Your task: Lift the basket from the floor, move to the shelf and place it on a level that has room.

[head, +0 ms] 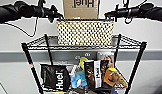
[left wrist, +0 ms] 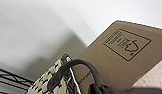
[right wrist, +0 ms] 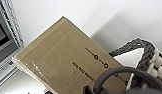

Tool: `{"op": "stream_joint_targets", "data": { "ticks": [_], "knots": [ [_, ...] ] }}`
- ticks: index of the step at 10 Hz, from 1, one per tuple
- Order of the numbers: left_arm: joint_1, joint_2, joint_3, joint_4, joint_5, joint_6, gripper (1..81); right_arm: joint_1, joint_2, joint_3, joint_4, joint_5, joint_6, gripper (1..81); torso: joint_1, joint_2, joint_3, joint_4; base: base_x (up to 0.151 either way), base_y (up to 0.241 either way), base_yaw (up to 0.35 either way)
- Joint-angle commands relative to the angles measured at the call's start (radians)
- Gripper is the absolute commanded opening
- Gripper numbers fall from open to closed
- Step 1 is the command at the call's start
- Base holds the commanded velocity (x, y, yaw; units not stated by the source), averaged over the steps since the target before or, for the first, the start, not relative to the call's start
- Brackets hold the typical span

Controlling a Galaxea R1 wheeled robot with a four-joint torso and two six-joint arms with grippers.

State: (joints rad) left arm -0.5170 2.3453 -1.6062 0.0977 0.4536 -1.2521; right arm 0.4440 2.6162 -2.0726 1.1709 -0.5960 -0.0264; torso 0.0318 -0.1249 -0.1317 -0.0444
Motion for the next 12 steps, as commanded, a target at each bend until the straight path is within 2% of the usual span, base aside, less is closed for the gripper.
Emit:
{"op": "stream_joint_targets", "data": {
  "ticks": [1, 2, 3, 4, 5, 9, 12],
  "knots": [
    [-0.137, 0.023, -0.006, 0.027, 0.036, 0.005, 1.0, 0.135, 0.014, 0.000, 0.001, -0.033, -0.024, 1.0, 0.000, 0.000, 0.000, 0.000, 0.000, 0.000, 0.000],
    [-0.137, 0.020, -0.002, 0.028, 0.036, 0.005, 1.0, 0.139, 0.009, 0.006, 0.003, -0.032, -0.026, 1.0, 0.000, 0.000, 0.000, 0.000, 0.000, 0.000, 0.000],
    [-0.140, 0.014, 0.011, 0.034, 0.036, 0.005, 1.0, 0.143, 0.000, 0.022, 0.003, -0.030, -0.026, 81.1, 0.000, 0.000, 0.000, 0.000, 0.000, 0.000, 0.000],
    [-0.140, 0.013, 0.018, 0.037, 0.034, 0.005, 1.0, 0.144, -0.006, 0.026, 0.006, -0.028, -0.026, 81.1, 0.000, 0.000, 0.000, 0.000, 0.000, 0.000, 0.000],
    [-0.142, 0.011, 0.018, 0.034, 0.033, 0.003, 81.1, 0.149, -0.014, 0.033, 0.010, -0.027, -0.026, 81.1, 0.000, 0.000, 0.000, 0.000, 0.000, 0.000, 0.000],
    [-0.169, -0.021, 0.046, 0.030, 0.031, 0.003, 81.1, 0.181, -0.092, 0.112, 0.023, -0.019, -0.029, 81.1, 0.000, 0.000, 0.000, 0.000, 0.000, 0.000, 0.000],
    [-0.231, -0.098, 0.107, 0.022, 0.036, 0.003, 81.1, 0.221, -0.178, 0.196, 0.036, -0.019, -0.027, 81.1, 0.000, 0.000, 0.000, 0.000, 0.000, 0.000, 0.000]
  ]
}}
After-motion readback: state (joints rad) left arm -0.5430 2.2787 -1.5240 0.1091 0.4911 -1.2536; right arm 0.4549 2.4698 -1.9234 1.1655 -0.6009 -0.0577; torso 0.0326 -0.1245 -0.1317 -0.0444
